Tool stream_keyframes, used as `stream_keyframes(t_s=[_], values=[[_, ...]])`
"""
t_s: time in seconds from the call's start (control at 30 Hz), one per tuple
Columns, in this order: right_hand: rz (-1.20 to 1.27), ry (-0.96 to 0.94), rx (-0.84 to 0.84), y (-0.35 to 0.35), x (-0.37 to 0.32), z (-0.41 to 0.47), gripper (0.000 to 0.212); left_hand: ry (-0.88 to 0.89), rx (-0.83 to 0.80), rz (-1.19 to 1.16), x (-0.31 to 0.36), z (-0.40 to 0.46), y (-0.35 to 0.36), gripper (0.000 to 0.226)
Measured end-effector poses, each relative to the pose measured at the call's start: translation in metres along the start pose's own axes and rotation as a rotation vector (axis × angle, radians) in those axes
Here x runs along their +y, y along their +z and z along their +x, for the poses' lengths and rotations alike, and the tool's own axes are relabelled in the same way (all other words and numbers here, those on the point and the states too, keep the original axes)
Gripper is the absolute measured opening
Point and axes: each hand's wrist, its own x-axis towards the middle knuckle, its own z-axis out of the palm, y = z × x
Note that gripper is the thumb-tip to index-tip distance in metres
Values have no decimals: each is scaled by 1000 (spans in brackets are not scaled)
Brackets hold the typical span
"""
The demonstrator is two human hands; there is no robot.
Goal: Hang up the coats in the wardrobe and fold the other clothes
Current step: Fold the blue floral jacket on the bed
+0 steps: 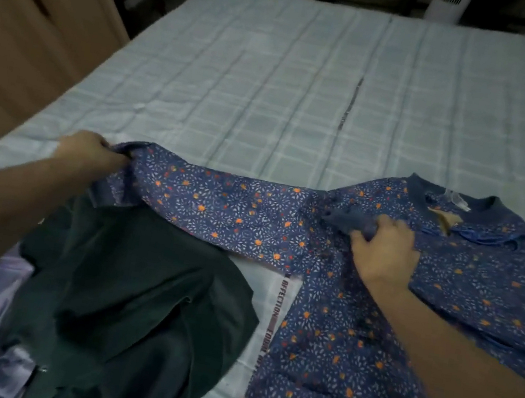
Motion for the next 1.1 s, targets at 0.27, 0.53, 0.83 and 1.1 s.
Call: stream_keyframes(t_s=[0.27,0.53,0.83,1.1], values=[[-345,-250,-553,13,3,-21,62,-365,-528,-388,-14,-14,-22,27],[-372,-335,-383,2,-39,-56,77,-242,-691,-846,-12,-13,-57,52],[984,-180,-600,-96,-154,-69,53,147,-899,-801,142,-107,-38,43],[1238,543,-435,-129,1,14,7,404,-675,-601,208,-154,34,29]])
